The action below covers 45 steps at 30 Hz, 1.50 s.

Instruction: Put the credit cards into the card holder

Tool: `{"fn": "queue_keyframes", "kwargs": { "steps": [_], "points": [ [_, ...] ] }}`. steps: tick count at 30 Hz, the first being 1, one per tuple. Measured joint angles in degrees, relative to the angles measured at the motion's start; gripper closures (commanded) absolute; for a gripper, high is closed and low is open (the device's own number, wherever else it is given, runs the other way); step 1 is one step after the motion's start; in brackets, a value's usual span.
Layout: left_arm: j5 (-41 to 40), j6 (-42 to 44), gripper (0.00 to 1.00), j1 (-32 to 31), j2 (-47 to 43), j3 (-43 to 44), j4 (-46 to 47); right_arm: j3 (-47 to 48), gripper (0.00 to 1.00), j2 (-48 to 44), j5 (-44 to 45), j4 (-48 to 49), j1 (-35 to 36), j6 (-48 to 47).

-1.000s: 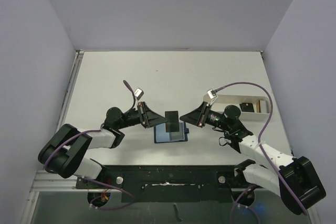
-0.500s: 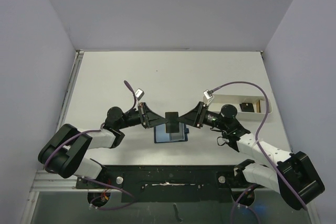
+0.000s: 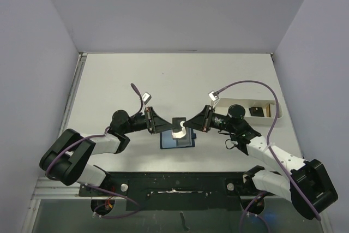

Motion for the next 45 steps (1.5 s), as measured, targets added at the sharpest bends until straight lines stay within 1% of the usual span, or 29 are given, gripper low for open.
{"fn": "queue_keyframes", "kwargs": {
  "steps": [5,8,10,12,14,16,18,20,21,22,31,32,34,36,39,43,44,45],
  "points": [
    [0.79,0.63,1.0,0.0,-1.05,0.22,-1.33,0.76,0.95,-1.16,-0.92,-3.06,-0.04,-1.68],
    [1.2,1.16,1.0,0.0,-2.21,0.22,-2.14,0.85,1.0,-1.99,-1.73,-3.91,-0.02,-2.12],
    [1.57,1.33,1.0,0.0,-2.75,0.24,-2.27,0.85,1.0,-2.58,-2.45,-4.0,-0.02,-2.29],
    [1.95,1.51,0.96,-0.02,-3.37,0.33,-2.56,0.83,1.0,-2.86,-3.08,-3.8,-0.02,-2.21],
    [2.12,1.62,0.96,-0.04,-3.76,0.42,-2.64,0.66,1.0,-3.1,-3.41,-3.02,-0.04,-1.68],
    [2.19,1.64,1.0,0.02,-4.09,0.42,-2.75,-0.04,1.0,-3.65,-3.56,-1.81,-0.24,-0.94],
    [2.19,1.62,1.0,0.11,-4.26,0.44,-2.75,-0.83,1.0,-4.07,-3.63,-0.7,-0.72,-0.02],
    [2.25,1.46,0.97,0.11,-4.28,0.42,-2.69,-1.51,1.0,-4.11,-3.63,0.61,-0.74,0.96],
    [2.29,1.42,0.97,0.11,-4.28,0.42,-2.6,-1.86,1.0,-4.11,-3.61,1.36,-0.74,1.46],
    [2.4,1.36,1.0,0.11,-4.28,0.44,-2.51,-2.25,1.0,-4.11,-3.63,2.14,-0.74,1.97],
    [2.73,0.76,1.0,0.09,-4.63,0.44,-1.88,-4.37,1.0,-4.09,-3.87,7.98,-0.81,6.25],
    [2.78,0.59,1.0,0.09,-4.68,0.42,-1.68,-4.55,0.99,-4.09,-4.11,8.46,-0.96,6.6],
    [2.89,0.37,1.0,0.07,-4.76,0.42,-1.27,-4.74,0.95,-4.09,-4.72,8.94,-1.46,7.1],
    [3.39,0.07,1.0,0.55,-5.07,0.35,-1.03,-4.76,0.94,-4.11,-5.2,9.07,-2.8,7.15],
    [3.87,-0.09,1.0,1.2,-5.77,0.31,-0.68,-4.76,1.0,-4.11,-5.07,9.03,-4.44,7.1],
    [4.44,-0.04,1.0,1.25,-6.1,0.31,-0.13,-4.76,1.0,-4.11,-5.11,9.01,-4.48,7.06],
    [4.55,-0.02,0.98,1.25,-6.1,0.31,-0.11,-4.76,1.0,-4.11,-5.11,8.98,-4.48,7.08],
    [4.57,0.11,0.91,1.27,-6.1,0.31,-0.11,-4.79,1.0,-4.11,-5.11,9.03,-4.5,7.1]
  ]
}}
